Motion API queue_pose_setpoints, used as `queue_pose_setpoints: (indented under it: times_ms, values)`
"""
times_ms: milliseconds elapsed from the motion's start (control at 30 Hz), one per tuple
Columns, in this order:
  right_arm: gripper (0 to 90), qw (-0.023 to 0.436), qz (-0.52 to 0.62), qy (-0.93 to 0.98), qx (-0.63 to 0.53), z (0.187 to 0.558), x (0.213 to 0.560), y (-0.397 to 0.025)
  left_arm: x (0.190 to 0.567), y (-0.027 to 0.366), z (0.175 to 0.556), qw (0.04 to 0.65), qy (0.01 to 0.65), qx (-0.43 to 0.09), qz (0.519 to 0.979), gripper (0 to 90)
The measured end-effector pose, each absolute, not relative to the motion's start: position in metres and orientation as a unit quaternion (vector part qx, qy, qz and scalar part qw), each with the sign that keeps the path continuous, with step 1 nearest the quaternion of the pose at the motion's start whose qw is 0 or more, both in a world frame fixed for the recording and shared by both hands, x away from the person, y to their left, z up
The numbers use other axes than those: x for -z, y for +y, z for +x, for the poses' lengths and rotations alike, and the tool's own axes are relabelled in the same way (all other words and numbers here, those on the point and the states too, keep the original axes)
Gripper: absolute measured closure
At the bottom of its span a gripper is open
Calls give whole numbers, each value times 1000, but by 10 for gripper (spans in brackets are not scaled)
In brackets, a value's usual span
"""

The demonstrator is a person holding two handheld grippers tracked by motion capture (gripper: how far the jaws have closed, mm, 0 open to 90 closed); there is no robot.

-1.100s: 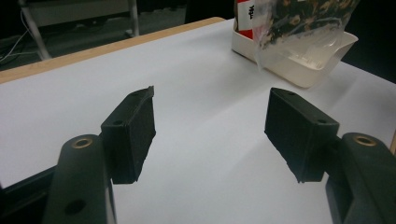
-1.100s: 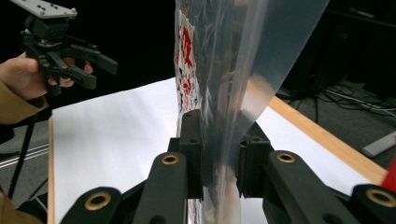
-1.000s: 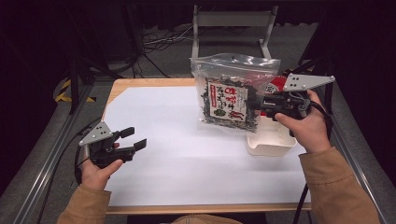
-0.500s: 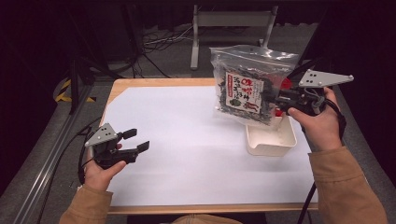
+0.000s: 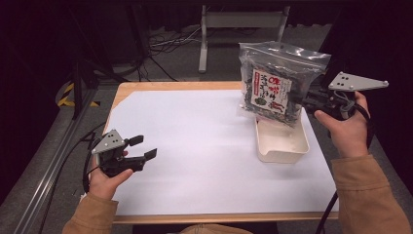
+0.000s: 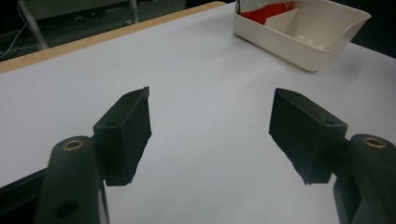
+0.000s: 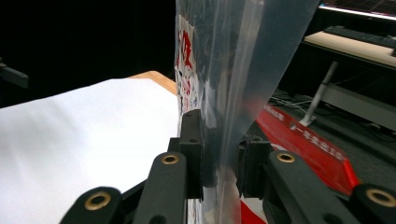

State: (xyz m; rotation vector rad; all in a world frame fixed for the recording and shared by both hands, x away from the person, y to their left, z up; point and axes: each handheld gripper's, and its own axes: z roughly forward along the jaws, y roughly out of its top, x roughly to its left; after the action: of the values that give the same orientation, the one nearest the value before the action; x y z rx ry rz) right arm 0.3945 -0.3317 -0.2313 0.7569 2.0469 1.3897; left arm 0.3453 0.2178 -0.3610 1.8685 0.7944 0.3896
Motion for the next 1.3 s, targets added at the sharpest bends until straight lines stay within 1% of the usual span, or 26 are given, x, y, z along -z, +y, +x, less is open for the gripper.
queue_pose_setpoints:
  times_ms: [167,433,633,867,1300]
  values:
    - [755,287,306,757,-500,394,238,-338,363,220,345,507,331,-165,778,295]
    - [754,280,334,751,-496,394,252,-349,365,222,345,507,335,-161,778,293]
    - [753,288,359,748,-479,394,260,-356,366,223,346,505,336,-162,778,293]
    - [753,279,393,736,-475,395,270,-362,367,222,347,504,338,-159,779,292]
    - [753,273,405,734,-473,392,288,-363,368,222,346,505,340,-158,778,290]
